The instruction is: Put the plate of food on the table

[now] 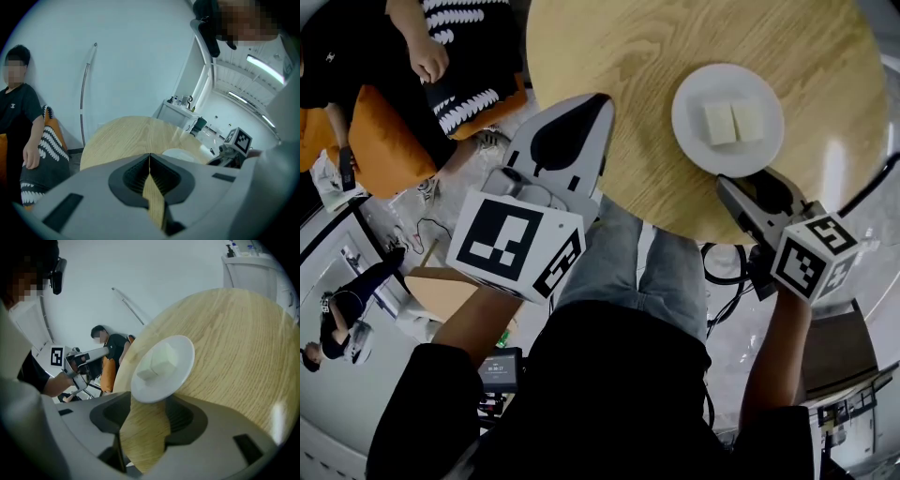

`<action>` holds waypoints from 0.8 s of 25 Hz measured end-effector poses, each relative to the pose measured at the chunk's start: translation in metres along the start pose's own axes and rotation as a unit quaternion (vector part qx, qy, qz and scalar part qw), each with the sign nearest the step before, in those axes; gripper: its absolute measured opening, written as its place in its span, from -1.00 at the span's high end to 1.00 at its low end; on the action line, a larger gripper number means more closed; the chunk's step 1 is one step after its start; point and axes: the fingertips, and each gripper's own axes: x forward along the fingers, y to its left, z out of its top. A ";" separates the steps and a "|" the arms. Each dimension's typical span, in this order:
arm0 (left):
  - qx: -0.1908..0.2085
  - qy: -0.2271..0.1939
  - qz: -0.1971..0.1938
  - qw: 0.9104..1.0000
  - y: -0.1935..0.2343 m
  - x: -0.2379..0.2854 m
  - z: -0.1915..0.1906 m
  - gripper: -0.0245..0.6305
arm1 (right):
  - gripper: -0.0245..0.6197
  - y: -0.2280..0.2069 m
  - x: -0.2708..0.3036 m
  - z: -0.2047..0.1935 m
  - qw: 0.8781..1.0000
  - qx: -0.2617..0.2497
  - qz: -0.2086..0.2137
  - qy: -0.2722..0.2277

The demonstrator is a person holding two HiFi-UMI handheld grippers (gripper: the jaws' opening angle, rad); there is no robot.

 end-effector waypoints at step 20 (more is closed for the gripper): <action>0.009 -0.001 -0.004 1.000 -0.025 0.006 0.001 0.90 | 0.34 -0.006 0.004 -0.010 0.978 -0.172 -0.112 0.044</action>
